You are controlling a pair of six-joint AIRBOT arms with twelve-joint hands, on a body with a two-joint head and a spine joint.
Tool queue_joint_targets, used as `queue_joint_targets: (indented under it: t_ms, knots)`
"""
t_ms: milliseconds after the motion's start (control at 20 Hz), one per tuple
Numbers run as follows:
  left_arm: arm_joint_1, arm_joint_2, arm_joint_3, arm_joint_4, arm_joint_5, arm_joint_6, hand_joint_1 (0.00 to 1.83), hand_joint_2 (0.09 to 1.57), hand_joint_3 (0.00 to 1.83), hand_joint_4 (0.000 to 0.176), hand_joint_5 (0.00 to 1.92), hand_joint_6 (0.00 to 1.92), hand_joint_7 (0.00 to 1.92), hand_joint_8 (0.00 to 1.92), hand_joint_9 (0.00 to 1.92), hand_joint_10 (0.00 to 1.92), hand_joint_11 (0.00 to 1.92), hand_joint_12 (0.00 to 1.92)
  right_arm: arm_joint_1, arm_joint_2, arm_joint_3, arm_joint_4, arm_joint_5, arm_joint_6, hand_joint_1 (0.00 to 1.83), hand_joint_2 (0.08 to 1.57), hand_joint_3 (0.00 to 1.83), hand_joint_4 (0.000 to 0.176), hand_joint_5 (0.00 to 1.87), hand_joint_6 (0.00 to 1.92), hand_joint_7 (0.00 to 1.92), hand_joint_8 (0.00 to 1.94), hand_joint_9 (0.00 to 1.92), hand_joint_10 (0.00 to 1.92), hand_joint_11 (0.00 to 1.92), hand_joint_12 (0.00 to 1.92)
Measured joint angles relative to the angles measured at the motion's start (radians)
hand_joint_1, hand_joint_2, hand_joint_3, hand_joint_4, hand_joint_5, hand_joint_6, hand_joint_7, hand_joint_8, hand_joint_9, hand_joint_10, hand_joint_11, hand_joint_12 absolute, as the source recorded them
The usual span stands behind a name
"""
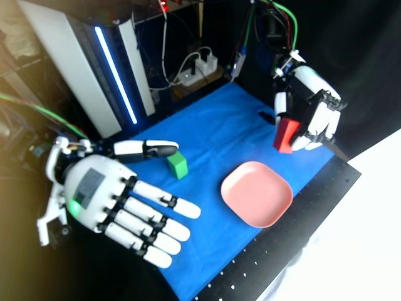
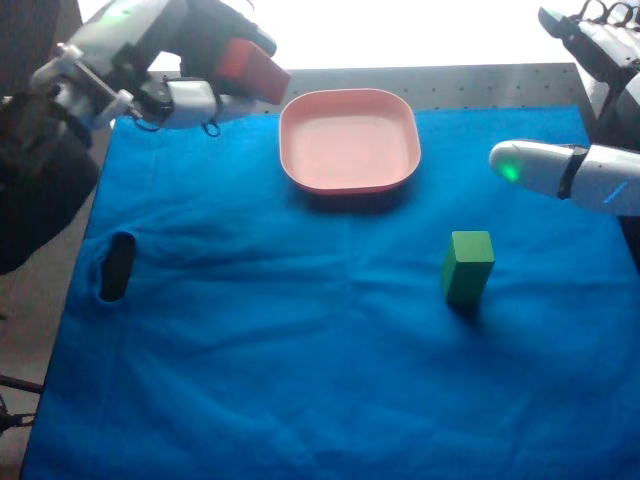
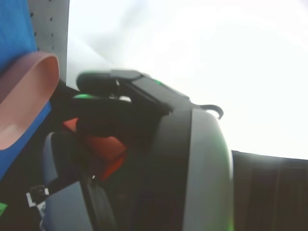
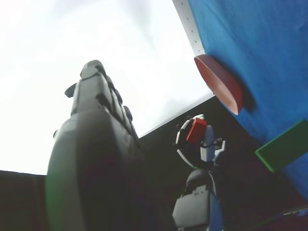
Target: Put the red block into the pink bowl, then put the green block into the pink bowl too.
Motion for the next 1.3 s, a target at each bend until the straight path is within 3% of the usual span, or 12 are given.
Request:
queue_joint_targets:
  t_ms: [100,200,350,500,550,650,700,750,800,900,1100,1300]
  knots:
    - [-0.010,-0.046,0.046,0.017,0.033,-0.028,1.31,1.00,0.00,0.000,1.32,0.11,1.29,0.70,1.39,0.60,1.19,1.09,0.000,-0.012,0.009,-0.003,0.000,0.025,0.27,0.82,0.00,0.077,0.00,0.00,0.03,0.01,0.00,0.00,0.00,0.00]
    - [-0.015,-0.066,0.066,0.027,0.043,-0.031,1.30,0.98,0.00,0.000,1.25,0.39,1.43,0.34,1.44,0.24,1.18,0.91,0.000,-0.017,0.016,-0.011,-0.002,0.040,0.25,0.82,0.00,0.069,0.00,0.00,0.05,0.01,0.01,0.00,0.04,0.02]
    - [-0.022,-0.105,0.137,0.037,0.056,-0.069,1.31,0.98,0.00,0.000,1.21,0.45,1.45,0.29,1.51,0.11,1.15,0.97,0.000,-0.025,0.034,-0.020,0.001,0.066,0.27,0.82,0.00,0.069,0.00,0.00,0.03,0.00,0.02,0.00,0.03,0.02]
    - [-0.022,-0.148,0.208,0.033,0.074,-0.108,1.31,1.00,0.00,0.000,1.30,0.19,1.30,0.67,1.53,0.14,1.07,1.26,0.000,-0.033,0.041,-0.042,0.000,0.087,0.24,0.83,0.00,0.078,0.00,0.00,0.02,0.00,0.01,0.00,0.03,0.02]
    - [-0.022,-0.158,0.220,0.037,0.081,-0.111,1.31,1.00,0.00,0.000,1.30,0.21,1.31,0.64,1.49,0.14,1.02,1.23,0.000,-0.038,0.046,-0.054,0.000,0.095,0.24,0.82,0.00,0.090,0.00,0.00,0.01,0.00,0.00,0.00,0.02,0.02]
    - [-0.022,-0.168,0.235,0.045,0.092,-0.115,1.30,1.00,0.00,0.000,1.25,0.38,1.33,0.53,1.43,0.10,0.98,1.07,0.000,-0.043,0.048,-0.062,0.000,0.101,0.28,0.83,0.00,0.088,0.00,0.00,0.02,0.00,0.00,0.00,0.00,0.00]
    - [-0.022,-0.173,0.246,0.044,0.093,-0.116,1.39,0.98,0.00,0.000,1.26,0.34,1.44,0.15,1.32,0.56,0.96,1.02,0.000,-0.044,0.048,-0.062,-0.003,0.104,0.26,0.82,0.00,0.087,0.00,0.00,0.01,0.00,0.00,0.00,0.00,0.00]
    - [-0.022,-0.178,0.263,0.045,0.096,-0.130,1.31,0.98,0.00,0.000,1.30,0.31,1.46,0.18,1.29,0.38,0.97,1.00,0.000,-0.044,0.050,-0.066,-0.003,0.105,0.27,0.83,0.00,0.079,0.00,0.00,0.01,0.00,0.00,0.00,0.00,0.00]
    - [-0.022,-0.180,0.268,0.040,0.097,-0.135,1.39,0.98,0.00,0.000,1.28,0.27,1.44,0.15,1.27,0.68,0.96,1.02,0.000,-0.044,0.050,-0.066,-0.003,0.106,0.25,0.83,0.00,0.104,0.00,0.00,0.01,0.00,0.00,0.00,0.00,0.00]
    - [-0.022,-0.185,0.277,0.037,0.099,-0.140,1.30,0.99,0.00,0.000,1.23,0.41,1.37,0.44,1.30,0.34,0.96,1.08,0.000,-0.046,0.051,-0.065,-0.002,0.108,0.25,0.82,0.00,0.097,0.00,0.00,0.01,0.00,0.00,0.00,0.00,0.00]
    - [-0.022,-0.230,0.312,0.049,0.104,-0.163,1.29,0.99,0.00,0.000,1.22,0.45,1.38,0.42,1.41,0.10,1.05,0.98,0.000,-0.052,0.056,-0.079,-0.002,0.126,0.24,0.83,0.00,0.078,0.00,0.00,0.02,0.01,0.00,0.00,0.00,0.00]
    - [-0.022,-0.257,0.330,0.066,0.113,-0.187,1.30,0.98,0.00,0.000,1.26,0.36,1.46,0.28,1.46,0.03,1.09,0.99,0.000,-0.054,0.062,-0.079,-0.003,0.129,0.27,0.82,0.00,0.104,0.00,0.00,0.01,0.00,0.00,0.00,0.00,0.00]
